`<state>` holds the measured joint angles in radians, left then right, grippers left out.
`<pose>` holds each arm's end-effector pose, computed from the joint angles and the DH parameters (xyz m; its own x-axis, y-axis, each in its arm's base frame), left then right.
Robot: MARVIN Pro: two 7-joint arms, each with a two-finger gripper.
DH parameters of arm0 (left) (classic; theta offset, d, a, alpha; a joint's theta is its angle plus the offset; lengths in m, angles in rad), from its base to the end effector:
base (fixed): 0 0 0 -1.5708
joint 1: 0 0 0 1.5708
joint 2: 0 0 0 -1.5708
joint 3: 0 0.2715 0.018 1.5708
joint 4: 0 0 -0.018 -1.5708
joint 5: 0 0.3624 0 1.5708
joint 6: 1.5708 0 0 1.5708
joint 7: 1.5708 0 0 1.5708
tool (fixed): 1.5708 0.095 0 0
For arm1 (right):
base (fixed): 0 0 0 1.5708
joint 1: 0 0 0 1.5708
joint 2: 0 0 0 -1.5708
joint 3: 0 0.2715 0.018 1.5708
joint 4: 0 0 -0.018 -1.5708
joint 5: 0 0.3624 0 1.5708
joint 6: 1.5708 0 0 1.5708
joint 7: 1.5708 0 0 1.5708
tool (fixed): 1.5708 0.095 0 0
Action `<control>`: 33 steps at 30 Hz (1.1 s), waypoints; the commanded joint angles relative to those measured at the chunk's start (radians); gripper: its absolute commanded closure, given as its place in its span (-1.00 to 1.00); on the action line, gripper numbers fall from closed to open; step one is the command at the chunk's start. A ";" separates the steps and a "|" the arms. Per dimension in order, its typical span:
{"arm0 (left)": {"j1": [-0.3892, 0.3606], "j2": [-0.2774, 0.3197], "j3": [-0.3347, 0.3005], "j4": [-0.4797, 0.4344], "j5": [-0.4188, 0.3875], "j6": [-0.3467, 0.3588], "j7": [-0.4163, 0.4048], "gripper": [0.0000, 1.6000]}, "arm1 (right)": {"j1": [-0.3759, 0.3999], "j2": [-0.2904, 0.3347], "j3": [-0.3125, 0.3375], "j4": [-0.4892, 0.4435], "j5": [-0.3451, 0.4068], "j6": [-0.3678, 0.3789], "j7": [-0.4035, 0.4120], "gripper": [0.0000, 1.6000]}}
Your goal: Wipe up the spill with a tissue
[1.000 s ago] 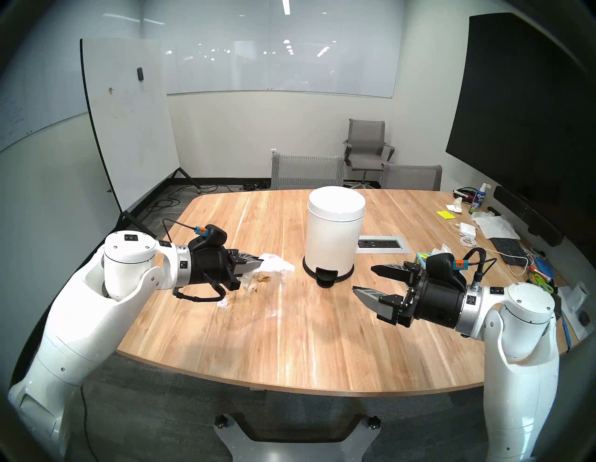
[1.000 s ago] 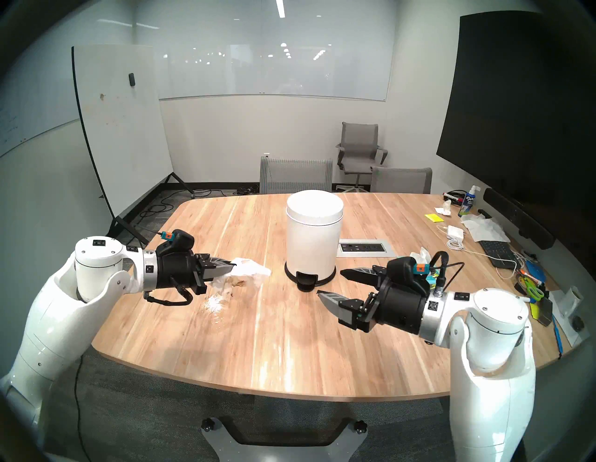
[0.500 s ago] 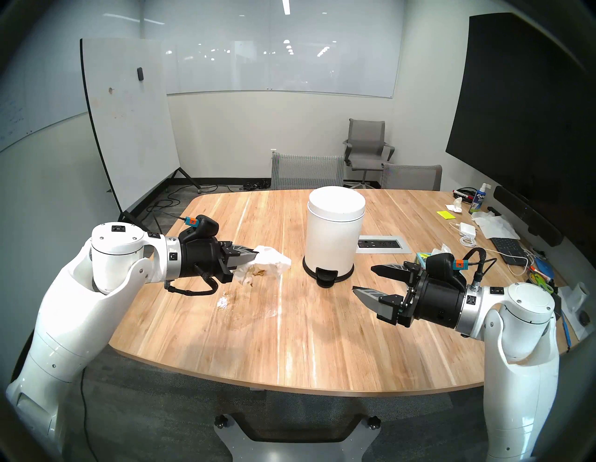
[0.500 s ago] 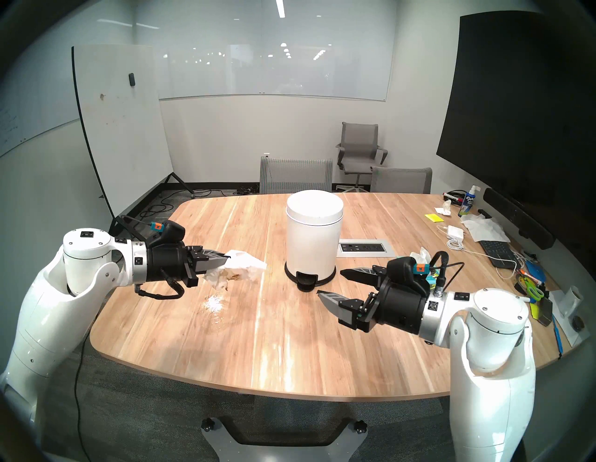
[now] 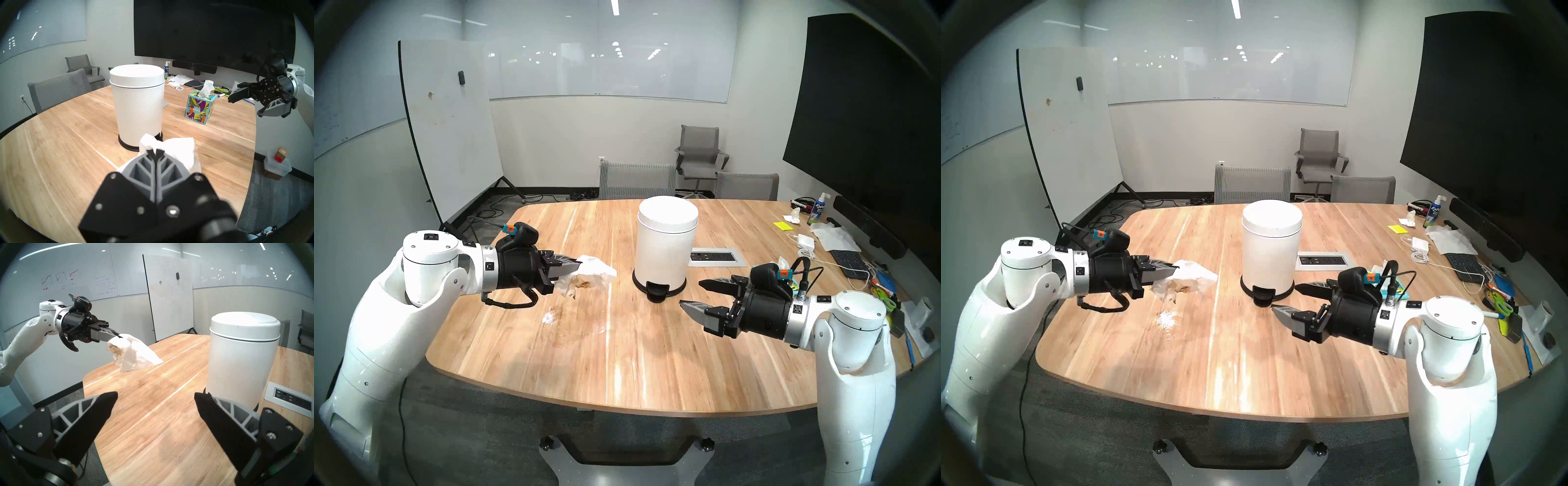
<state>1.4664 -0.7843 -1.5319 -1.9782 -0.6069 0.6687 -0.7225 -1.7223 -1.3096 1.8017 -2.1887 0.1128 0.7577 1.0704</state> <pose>0.4198 0.0214 -0.1091 0.2355 -0.2856 0.9290 -0.7999 -0.5999 0.0184 0.3583 -0.0184 -0.1280 0.2664 0.1464 0.9527 0.7713 -0.6252 -0.1196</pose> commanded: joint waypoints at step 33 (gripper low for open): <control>-0.015 0.002 -0.056 -0.027 -0.015 0.032 -0.012 1.00 | 0.298 0.005 -0.207 0.307 -0.089 -0.048 -0.026 1.00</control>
<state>1.4615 -0.7835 -1.5698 -1.9835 -0.6165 0.7024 -0.7362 -1.4873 -1.2955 1.6058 -1.9027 0.0224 0.7273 1.0455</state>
